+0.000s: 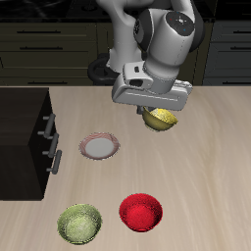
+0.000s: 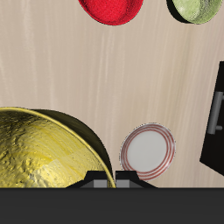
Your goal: Place the yellow bowl on the plate
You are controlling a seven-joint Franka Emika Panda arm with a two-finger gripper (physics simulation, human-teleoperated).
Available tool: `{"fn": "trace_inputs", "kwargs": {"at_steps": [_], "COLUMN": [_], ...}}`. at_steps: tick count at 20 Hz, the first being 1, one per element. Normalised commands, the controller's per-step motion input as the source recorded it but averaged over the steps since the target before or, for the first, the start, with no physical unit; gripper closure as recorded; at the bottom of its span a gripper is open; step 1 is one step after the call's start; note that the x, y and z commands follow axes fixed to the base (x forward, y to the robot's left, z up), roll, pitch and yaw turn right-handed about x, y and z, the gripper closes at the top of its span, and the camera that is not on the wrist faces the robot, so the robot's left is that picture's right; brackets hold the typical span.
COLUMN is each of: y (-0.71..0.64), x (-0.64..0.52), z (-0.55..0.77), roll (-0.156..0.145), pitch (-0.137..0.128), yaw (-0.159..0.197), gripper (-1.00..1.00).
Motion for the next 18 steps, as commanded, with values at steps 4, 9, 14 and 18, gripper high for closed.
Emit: {"fn": "trace_inputs", "kwargs": {"at_steps": [4,9,14,18], "y": [-0.39,-0.17,-0.17,-0.35], "x": [-0.03,-0.04,-0.14,-0.28], "z": [-0.07,-0.05,-0.01,-0.04], "roll": [-0.062,-0.027,-0.029,-0.023], "pitch": [0.003,-0.001,-0.005,0.005], "yaw": [0.003,0.005,-0.006,-0.008], "gripper": [1.00,1.00,1.00,1.00]}}
